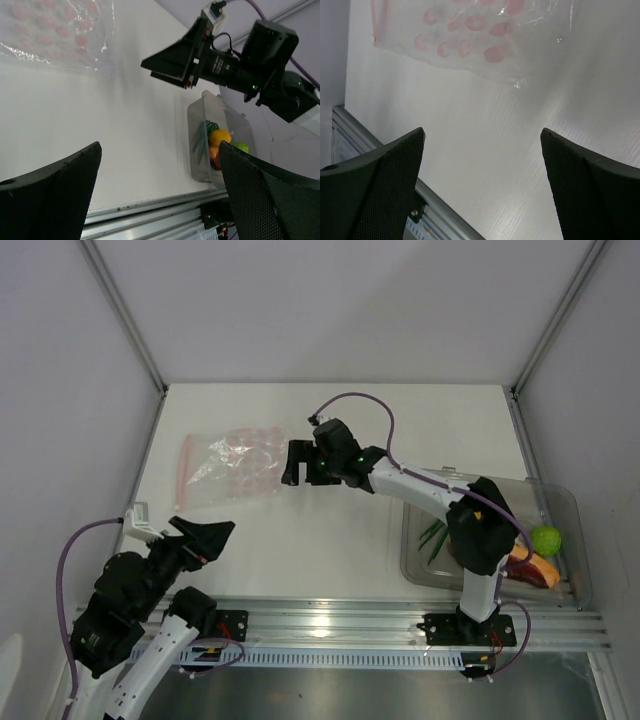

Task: Place the food in the zip-top bag and seal the zipper
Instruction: Move the zipper food storage bag to the center of the board.

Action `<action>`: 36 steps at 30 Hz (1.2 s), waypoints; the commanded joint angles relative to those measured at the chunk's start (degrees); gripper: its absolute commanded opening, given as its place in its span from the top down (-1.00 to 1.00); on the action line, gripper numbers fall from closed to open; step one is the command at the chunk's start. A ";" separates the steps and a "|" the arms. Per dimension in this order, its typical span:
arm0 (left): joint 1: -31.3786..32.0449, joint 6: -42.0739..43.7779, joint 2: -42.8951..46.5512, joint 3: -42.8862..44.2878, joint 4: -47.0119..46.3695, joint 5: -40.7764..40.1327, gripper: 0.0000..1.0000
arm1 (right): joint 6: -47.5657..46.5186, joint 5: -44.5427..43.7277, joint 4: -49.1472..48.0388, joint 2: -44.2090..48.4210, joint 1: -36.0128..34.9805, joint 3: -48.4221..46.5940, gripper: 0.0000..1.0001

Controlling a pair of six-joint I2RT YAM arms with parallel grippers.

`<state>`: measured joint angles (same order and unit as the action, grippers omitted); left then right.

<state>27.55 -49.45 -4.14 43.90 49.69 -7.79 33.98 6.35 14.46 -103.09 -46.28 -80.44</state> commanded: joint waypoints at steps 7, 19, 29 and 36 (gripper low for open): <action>-0.48 0.32 -0.87 0.66 3.31 2.35 -0.99 | 4.25 -4.06 -2.86 -14.15 -0.12 -11.48 -0.78; -0.48 2.08 -1.39 3.03 4.45 1.11 -0.99 | 12.60 -5.21 -8.74 -23.65 0.31 -10.79 -0.56; -0.48 1.11 -1.83 3.73 5.24 1.11 -0.99 | 19.11 0.59 -16.04 -24.62 1.63 -7.01 0.97; -0.48 1.02 -2.19 4.27 5.59 1.20 -0.99 | 13.76 -2.30 -15.17 -12.33 4.00 5.46 1.00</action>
<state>27.55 -48.99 -5.17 46.19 54.81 -6.42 51.22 6.50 -1.93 -123.59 -43.86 -79.70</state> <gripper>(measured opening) 0.994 0.003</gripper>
